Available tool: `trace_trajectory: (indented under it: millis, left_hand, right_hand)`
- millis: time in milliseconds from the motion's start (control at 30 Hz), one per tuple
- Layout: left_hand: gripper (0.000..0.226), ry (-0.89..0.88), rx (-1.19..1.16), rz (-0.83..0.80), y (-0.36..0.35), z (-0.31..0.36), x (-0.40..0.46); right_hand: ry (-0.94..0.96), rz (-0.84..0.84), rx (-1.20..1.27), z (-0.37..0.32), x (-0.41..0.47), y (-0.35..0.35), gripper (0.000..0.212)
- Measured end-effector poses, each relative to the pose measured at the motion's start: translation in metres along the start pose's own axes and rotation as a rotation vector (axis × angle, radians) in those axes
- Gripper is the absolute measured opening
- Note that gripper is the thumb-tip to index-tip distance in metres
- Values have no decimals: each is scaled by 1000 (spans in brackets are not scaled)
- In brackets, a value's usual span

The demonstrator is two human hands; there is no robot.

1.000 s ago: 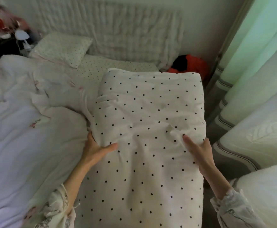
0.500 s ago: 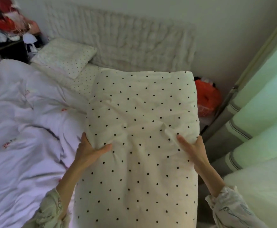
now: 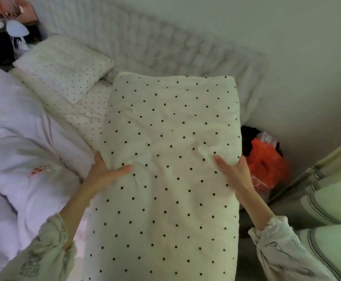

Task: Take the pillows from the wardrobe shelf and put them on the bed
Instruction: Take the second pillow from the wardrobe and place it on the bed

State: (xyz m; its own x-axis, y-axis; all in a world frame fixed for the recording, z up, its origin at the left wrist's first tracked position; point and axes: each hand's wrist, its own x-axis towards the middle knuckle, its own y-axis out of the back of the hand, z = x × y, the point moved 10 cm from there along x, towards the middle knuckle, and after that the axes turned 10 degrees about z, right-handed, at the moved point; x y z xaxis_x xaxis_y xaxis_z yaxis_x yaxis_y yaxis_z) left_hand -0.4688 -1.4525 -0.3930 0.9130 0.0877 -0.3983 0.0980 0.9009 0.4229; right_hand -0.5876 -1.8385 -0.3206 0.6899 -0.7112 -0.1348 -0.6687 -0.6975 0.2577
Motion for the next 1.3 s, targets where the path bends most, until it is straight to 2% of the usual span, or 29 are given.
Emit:
trace_trajectory:
  millis: [167,300,400,533,667,1000,1133,1200,1300]
  left_hand:
    - [144,46,-7,59,-7,15,57]
    - [140,60,-17,110,-4,30,97]
    - [137,108,-11,178,1,32,123]
    - [128,164,-73,311,5,37,158]
    - [131,246,-153,432,-8,42,189]
    - [141,436,-315,640,-57,49,249]
    - [126,481,-401,657,-70,39,292]
    - [115,481,-425,661,-69,33,319]
    - [114,456,-453,646,-67,30,362]
  right_hand:
    - [-62,-15,-4,2,59,-42,41]
    - [-128,-56,-23,3,110,-83,60]
    - [-144,-111,-26,1,151,-118,64]
    - [-123,-243,-75,-12,210,-177,45]
    - [-120,-396,-114,-30,276,-243,53]
    - [27,-698,-287,-74,412,-407,51]
    - [57,-781,-330,-75,435,-474,68]
    - [97,-798,-364,-78,447,-506,69]
    - [156,-782,-364,-80,471,-547,69]
